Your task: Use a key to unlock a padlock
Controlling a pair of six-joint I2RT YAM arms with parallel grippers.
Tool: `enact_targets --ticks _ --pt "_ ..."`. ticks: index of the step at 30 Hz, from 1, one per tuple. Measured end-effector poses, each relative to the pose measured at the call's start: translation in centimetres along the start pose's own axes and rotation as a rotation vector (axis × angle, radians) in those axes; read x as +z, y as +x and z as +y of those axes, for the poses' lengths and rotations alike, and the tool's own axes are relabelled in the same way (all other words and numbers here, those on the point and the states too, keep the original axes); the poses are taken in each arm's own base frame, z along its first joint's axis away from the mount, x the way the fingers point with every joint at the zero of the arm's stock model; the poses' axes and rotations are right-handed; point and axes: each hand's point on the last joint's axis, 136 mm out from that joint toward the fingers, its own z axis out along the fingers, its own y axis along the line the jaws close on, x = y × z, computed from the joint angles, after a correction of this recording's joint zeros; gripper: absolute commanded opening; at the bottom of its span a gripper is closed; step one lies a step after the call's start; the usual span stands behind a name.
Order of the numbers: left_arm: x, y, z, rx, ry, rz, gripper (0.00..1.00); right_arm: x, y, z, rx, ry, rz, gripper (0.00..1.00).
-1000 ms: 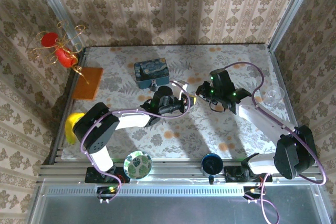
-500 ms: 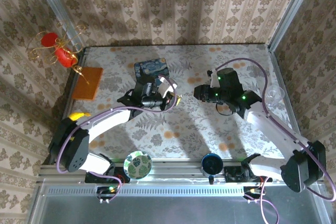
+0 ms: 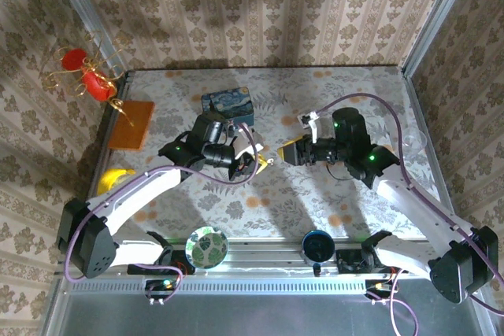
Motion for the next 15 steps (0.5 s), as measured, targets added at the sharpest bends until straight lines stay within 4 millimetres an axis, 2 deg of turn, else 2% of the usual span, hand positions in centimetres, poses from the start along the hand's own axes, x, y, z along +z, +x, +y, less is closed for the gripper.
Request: enact_targets --ticks 5,9,15 --pt "0.0 0.2 -0.5 0.009 0.027 0.004 0.00 1.7 1.5 1.4 -0.021 -0.073 0.066 0.43" --pt "0.0 0.5 -0.7 0.013 0.034 0.013 0.00 2.6 2.4 1.5 -0.025 -0.093 0.105 0.42" --pt "0.0 0.5 -0.7 0.018 0.034 0.013 0.00 3.0 2.6 1.5 -0.033 -0.098 0.117 0.38"
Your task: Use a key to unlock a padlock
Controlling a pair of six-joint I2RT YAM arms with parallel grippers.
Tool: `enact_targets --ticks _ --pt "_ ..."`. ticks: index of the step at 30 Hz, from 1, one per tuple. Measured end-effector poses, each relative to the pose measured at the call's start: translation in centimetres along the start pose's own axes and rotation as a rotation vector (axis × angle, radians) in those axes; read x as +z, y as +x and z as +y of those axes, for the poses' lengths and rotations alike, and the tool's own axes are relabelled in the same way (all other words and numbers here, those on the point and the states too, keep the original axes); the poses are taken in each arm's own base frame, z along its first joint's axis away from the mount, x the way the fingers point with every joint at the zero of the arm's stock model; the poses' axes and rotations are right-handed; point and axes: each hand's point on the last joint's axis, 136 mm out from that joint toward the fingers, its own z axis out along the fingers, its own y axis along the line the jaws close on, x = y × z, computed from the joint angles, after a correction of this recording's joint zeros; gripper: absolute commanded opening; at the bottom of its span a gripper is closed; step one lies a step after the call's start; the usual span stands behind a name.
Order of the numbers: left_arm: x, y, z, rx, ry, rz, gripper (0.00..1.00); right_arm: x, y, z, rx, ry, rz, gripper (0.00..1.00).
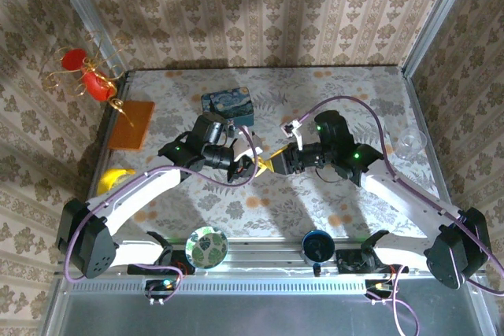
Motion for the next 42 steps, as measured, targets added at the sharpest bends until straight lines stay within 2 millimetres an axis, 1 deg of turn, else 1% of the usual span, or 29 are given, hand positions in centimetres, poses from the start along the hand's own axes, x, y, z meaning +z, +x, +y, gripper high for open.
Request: enact_targets --ticks 5,14,22,23,24,25,27,29,31,32,34,37,42 --pt "-0.3 -0.3 -0.1 0.009 -0.004 -0.008 0.00 0.3 0.3 0.2 -0.010 -0.010 0.013 0.33" --pt "-0.8 -0.6 0.0 0.015 -0.021 -0.019 0.00 0.5 0.6 0.0 -0.004 -0.006 0.026 0.25" --pt "-1.2 -0.4 0.0 0.005 -0.029 -0.013 0.00 0.5 0.6 0.1 -0.024 -0.008 0.028 0.00" --pt "-1.2 -0.4 0.0 0.004 -0.029 -0.012 0.00 0.5 0.6 0.1 -0.028 -0.007 0.027 0.00" --pt "-1.2 -0.4 0.1 0.004 -0.031 -0.013 0.04 0.5 0.6 0.2 -0.032 -0.006 0.027 0.00" --pt "-1.3 -0.5 0.1 0.004 -0.032 -0.015 0.12 0.4 0.6 0.2 -0.034 -0.006 0.025 0.00" --pt "-1.5 -0.6 0.0 0.003 -0.035 -0.022 0.22 0.3 0.4 0.4 -0.041 -0.006 0.016 0.00" --pt "-1.9 -0.8 0.2 -0.008 -0.047 -0.032 0.35 0.1 0.2 0.5 -0.046 0.002 0.005 0.00" --pt "-2.5 -0.9 0.5 -0.025 -0.067 -0.056 0.50 -0.2 -0.2 0.5 -0.052 0.014 -0.017 0.00" --pt "-2.7 -1.0 0.6 -0.029 -0.074 -0.067 0.55 -0.2 -0.4 0.4 -0.052 0.021 -0.027 0.00" --pt "-3.1 -1.1 0.8 -0.046 -0.098 -0.098 0.57 -0.3 -0.7 0.1 -0.040 0.043 -0.051 0.00" --pt "-3.7 -1.3 1.1 -0.081 -0.141 -0.148 0.57 -0.3 -1.2 -0.8 0.004 0.084 -0.091 0.00" --pt "-5.0 -2.4 2.5 -0.162 -0.236 -0.272 0.58 -0.2 -2.3 -2.0 0.108 0.119 -0.170 0.00"
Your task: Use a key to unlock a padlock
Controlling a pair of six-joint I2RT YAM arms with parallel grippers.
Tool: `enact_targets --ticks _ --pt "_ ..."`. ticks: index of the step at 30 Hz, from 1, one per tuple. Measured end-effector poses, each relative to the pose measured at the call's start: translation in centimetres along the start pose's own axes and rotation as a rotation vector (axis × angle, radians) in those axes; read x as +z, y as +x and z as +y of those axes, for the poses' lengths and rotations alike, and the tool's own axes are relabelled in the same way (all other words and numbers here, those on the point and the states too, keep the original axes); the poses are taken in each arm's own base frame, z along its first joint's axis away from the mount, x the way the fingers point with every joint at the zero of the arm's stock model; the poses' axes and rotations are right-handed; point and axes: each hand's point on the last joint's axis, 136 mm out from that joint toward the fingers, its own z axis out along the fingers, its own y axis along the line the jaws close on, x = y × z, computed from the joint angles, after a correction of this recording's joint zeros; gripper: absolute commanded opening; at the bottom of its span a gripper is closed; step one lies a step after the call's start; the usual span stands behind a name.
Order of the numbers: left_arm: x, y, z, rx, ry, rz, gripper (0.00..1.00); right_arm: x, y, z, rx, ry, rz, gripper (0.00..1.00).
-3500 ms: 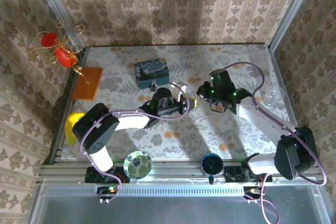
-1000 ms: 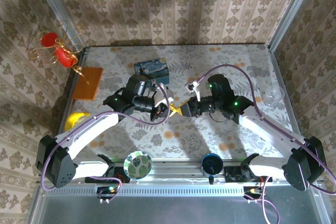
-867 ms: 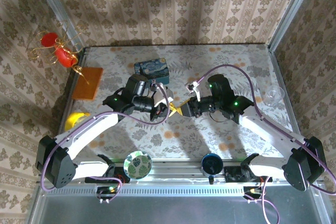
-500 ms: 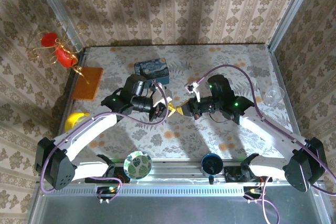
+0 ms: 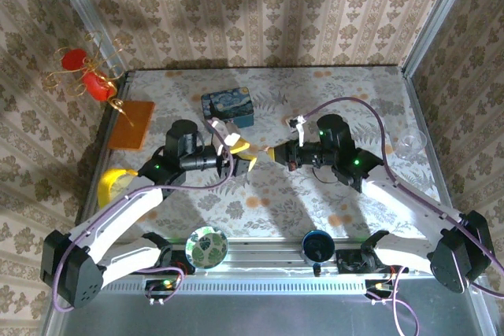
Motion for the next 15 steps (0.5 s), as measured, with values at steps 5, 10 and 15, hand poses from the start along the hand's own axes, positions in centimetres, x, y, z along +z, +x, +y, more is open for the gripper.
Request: enact_targets --ticks 5,10,15 --pt "-0.5 -1.0 2.6 -0.128 -0.107 -0.120 0.59 0.5 -1.7 -0.9 0.103 0.015 -0.068 0.00" --pt "-0.8 -2.1 5.0 -0.264 -0.147 -0.223 0.65 0.5 -3.4 -1.6 0.199 -0.005 -0.144 0.00" --pt "0.2 -2.6 5.5 -0.344 -0.094 -0.260 0.66 1.0 -4.5 -1.7 0.257 -0.051 -0.185 0.00"
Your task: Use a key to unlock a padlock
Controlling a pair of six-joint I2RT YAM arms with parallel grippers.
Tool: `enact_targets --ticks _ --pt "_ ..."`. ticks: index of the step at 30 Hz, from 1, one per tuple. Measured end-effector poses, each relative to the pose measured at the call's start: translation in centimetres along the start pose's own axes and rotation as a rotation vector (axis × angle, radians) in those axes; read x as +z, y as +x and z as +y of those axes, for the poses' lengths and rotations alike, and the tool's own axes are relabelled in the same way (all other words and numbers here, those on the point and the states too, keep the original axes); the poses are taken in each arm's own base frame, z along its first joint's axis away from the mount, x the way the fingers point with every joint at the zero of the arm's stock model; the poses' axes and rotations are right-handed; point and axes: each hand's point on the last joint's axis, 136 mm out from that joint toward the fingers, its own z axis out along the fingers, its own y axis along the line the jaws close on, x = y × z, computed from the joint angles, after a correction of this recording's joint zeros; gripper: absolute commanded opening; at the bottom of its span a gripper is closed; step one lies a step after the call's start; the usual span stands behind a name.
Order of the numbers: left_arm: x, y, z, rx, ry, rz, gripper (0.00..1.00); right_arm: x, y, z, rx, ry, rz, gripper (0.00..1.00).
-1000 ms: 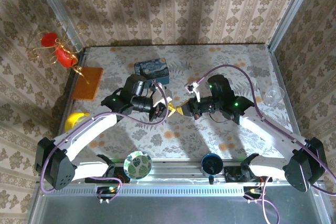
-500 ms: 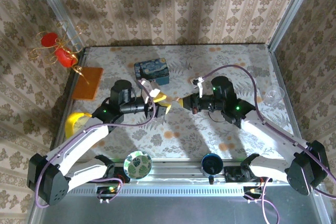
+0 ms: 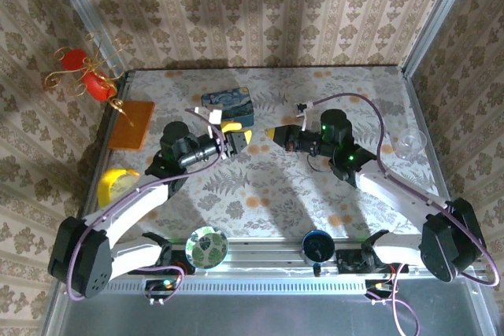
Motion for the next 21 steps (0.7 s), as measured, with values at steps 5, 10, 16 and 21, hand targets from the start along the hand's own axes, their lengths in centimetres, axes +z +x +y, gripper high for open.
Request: enact_targets --ticks 5,10,16,21 --pt "0.9 0.3 0.2 -0.060 0.039 0.009 0.67 0.4 -0.5 0.8 0.024 -0.049 -0.011 0.00" --pt "1.3 -0.4 0.0 -0.084 0.067 -0.018 0.58 0.5 -0.9 1.5 0.031 -0.090 -0.023 0.00" --pt "1.7 -0.7 -0.3 -0.103 0.103 -0.030 0.45 1.2 -0.9 1.4 0.059 -0.115 -0.018 0.00" --pt "1.8 -1.1 -0.7 -0.105 0.125 -0.038 0.35 1.4 -1.0 1.5 0.061 -0.129 -0.016 0.00"
